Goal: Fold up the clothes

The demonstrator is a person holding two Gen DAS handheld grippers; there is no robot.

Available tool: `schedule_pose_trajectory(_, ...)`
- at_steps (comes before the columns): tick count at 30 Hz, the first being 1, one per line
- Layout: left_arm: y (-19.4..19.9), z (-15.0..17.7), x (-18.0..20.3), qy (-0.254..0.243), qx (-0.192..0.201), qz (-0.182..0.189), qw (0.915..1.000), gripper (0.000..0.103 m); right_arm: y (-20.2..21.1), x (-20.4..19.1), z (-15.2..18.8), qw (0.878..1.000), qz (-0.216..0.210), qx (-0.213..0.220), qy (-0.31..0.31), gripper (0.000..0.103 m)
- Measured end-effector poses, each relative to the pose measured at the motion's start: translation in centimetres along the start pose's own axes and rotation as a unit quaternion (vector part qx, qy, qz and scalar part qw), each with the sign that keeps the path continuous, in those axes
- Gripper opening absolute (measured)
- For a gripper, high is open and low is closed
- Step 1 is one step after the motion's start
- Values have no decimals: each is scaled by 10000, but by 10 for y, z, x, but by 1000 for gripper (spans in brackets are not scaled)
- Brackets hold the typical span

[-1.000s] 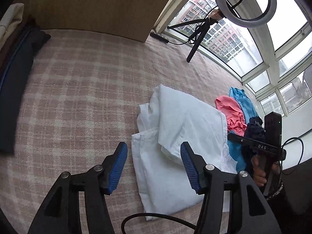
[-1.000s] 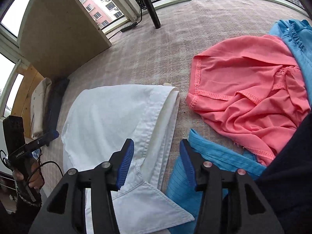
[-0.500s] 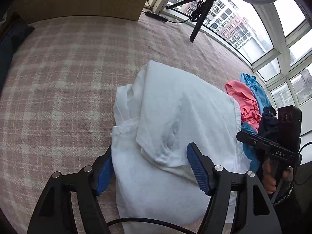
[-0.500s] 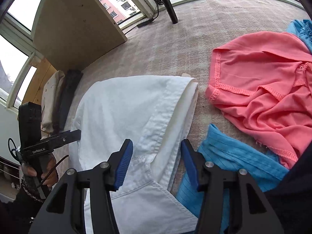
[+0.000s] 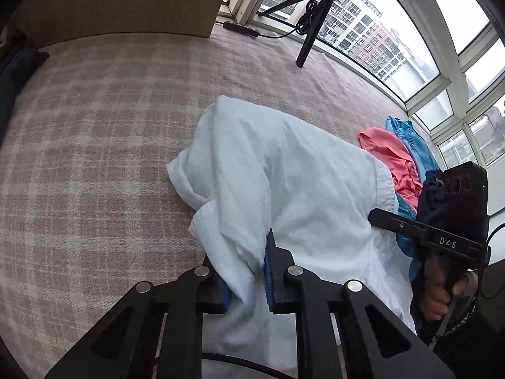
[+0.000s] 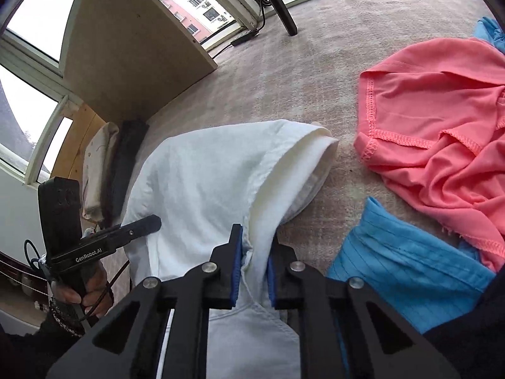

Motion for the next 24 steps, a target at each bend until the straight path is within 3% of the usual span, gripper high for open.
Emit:
schedule_pose_trajectory(5,25,4,8,-84,231,63,9997,12,23,-22,4,9995,-47,251,205,12)
schedule_pose_trajectory(13,102,13,11,-227,970,-72,9950,12,58,-88,6,9958,-70,622,675,12)
schedule_pose_trajectory(18,156,23,-16,-167,1417,-192,9896,13,66,-152,2,9900,-97,862,1109,12)
schedule_pose_trajectory(24,225,43,-84,-108,1779,-512,9827,13,34,-250,-8,9824,-176,954,1598,12)
Point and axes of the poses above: each gripper's, at about its wrist camera, not at the fingertips, and y roughly against the way its jaws point, x to its right, z to its underside, the point moved 6 cm from there along -y, roughly the way its jaws point, and after that the axes turned 13 degrees about -x, right-handed, at the moved point
